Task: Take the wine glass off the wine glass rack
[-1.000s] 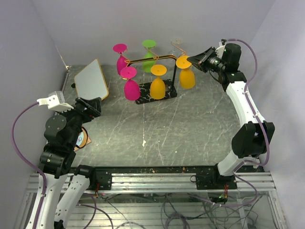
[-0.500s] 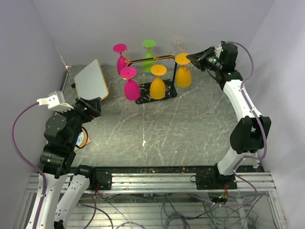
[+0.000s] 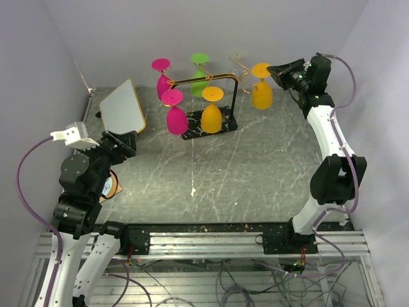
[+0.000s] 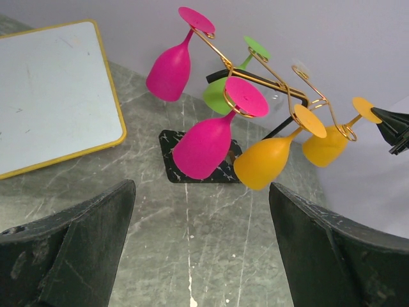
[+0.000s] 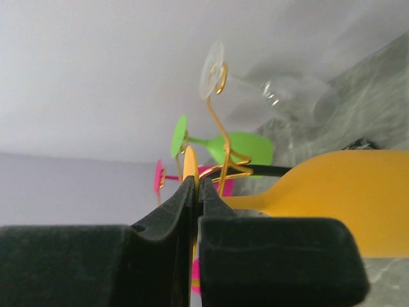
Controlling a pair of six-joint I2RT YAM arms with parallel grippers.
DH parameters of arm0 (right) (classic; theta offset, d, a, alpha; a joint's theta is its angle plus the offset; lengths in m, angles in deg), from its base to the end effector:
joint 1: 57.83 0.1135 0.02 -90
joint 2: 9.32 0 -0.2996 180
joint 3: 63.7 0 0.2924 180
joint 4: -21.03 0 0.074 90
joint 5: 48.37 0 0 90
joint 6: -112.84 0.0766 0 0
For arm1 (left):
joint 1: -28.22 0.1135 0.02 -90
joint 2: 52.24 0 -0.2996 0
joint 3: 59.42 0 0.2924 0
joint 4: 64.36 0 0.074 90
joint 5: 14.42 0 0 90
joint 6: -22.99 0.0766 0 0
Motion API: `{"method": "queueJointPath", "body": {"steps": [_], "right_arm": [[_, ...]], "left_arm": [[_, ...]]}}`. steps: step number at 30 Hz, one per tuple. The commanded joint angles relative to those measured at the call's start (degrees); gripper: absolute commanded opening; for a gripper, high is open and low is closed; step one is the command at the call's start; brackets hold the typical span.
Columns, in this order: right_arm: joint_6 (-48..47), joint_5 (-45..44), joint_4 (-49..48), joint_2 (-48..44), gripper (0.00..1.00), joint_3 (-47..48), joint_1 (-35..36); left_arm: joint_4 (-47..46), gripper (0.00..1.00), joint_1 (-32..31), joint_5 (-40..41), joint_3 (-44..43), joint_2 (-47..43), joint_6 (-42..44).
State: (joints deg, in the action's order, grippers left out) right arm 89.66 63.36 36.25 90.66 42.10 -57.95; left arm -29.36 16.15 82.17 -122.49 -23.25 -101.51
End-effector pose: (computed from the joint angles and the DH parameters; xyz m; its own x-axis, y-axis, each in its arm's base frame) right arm 0.5061 0.0273 0.4145 -0.3983 0.8548 -0.3327 0.0071 0.3656 0.9307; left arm 0.1487 -0.0228 0.4201 -0.0670 -0.5610 -0.8251 0.0698 0.8223 -0.5648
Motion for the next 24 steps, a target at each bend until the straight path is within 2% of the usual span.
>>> {"method": "queueJointPath", "body": {"steps": [1,5,8,11,14,16,19,21,22,24], "right_arm": [[-10.05,-5.3,0.86,-7.81,0.0,-1.8,-1.59],[-23.73,-9.57,5.76,-16.47,0.0,-6.99,-1.53],[-26.99,-12.62,8.77,-24.34,0.0,-12.48,-1.51],[-25.56,-12.03,10.82,-32.99,0.0,-21.21,-1.49],[-22.33,-4.72,11.34,-39.25,0.0,-29.29,-1.47],[-16.21,2.79,10.05,-41.97,0.0,-34.94,-1.52],[-3.85,16.86,-0.79,-44.55,0.0,-45.88,-1.48],[8.78,24.35,-16.23,-45.98,0.0,-54.78,-0.88],[15.22,25.87,-23.75,-46.66,0.0,-59.78,-0.32],[23.87,26.11,-36.13,-47.68,0.0,-63.94,1.18]], "left_arm": [[-2.98,0.96,0.39,-4.67,-1.12,-0.28,0.31],[-6.03,0.96,0.39,-9.85,-0.56,0.08,0.04],[-8.95,0.96,0.39,-13.72,0.28,0.5,-0.55],[-10.84,0.96,0.39,-17.0,1.53,0.9,-1.79],[-11.9,0.96,0.39,-19.35,2.92,0.89,-3.37],[-12.44,0.96,0.41,-20.9,3.87,0.8,-4.69],[-13.4,0.96,0.39,-23.19,5.39,0.78,-6.9],[-15.46,0.96,0.39,-25.07,7.02,0.63,-9.59],[-16.62,0.96,0.39,-26.2,8.26,0.63,-10.74],[-19.53,0.96,0.39,-28.97,10.23,1.06,-13.77]]}}
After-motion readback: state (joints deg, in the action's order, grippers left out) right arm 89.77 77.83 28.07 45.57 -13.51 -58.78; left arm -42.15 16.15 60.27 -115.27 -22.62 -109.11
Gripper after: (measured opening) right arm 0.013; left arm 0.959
